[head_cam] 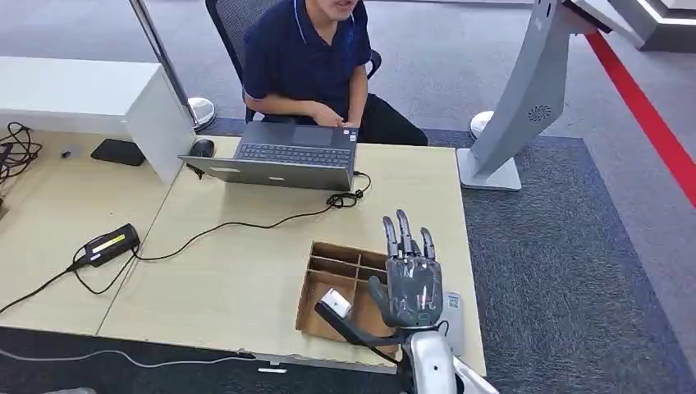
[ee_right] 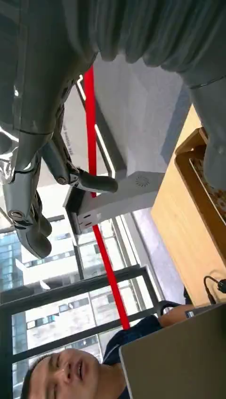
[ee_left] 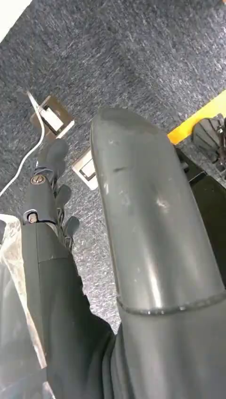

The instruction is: Pass the card to the sensor for recognition and then transmit it.

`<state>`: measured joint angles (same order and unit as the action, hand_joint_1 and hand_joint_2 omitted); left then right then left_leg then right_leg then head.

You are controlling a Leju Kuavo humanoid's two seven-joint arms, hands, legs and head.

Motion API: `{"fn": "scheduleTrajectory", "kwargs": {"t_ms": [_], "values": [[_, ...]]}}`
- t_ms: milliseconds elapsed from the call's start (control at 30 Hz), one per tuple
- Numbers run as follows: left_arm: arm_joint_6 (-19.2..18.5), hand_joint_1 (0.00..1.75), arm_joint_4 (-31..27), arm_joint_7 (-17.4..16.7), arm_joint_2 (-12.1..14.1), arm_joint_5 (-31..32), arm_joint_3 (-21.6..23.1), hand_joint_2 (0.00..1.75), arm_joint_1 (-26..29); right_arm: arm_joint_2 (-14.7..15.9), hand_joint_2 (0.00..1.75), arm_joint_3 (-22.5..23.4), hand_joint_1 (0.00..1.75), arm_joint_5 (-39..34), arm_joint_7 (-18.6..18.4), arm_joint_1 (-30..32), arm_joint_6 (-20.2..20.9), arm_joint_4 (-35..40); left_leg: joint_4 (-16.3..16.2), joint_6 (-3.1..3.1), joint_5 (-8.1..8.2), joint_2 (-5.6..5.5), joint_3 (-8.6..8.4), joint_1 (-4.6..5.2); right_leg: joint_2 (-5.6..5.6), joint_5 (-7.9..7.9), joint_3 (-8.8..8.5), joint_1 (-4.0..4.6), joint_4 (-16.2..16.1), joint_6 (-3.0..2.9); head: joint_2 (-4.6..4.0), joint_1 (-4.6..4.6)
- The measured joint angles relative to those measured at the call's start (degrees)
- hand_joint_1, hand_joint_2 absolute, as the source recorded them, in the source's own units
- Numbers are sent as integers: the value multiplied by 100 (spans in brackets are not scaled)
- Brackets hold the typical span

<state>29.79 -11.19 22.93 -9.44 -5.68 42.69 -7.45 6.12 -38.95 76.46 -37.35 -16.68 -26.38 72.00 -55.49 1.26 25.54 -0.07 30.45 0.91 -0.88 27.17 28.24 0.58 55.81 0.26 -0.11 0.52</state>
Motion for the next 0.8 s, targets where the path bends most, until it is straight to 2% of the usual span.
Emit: {"fn": "scheduleTrajectory", "kwargs": {"t_ms": [400, 800], "values": [[-4, 0, 0, 2, 9, 0, 24, 0, -6, -96, 175, -107, 0, -110, 0, -33, -28, -138, 0, 0, 0, 0, 0, 0, 0, 0, -1, 0, 0, 0, 0, 0], [53, 0, -2, 2, 26, -4, 177, 0, -53, -262, 175, -306, 0, -317, 0, -281, -225, -387, 0, 0, 0, 0, 0, 0, 0, 0, 1, 0, 1, 0, 0, 0]]}}
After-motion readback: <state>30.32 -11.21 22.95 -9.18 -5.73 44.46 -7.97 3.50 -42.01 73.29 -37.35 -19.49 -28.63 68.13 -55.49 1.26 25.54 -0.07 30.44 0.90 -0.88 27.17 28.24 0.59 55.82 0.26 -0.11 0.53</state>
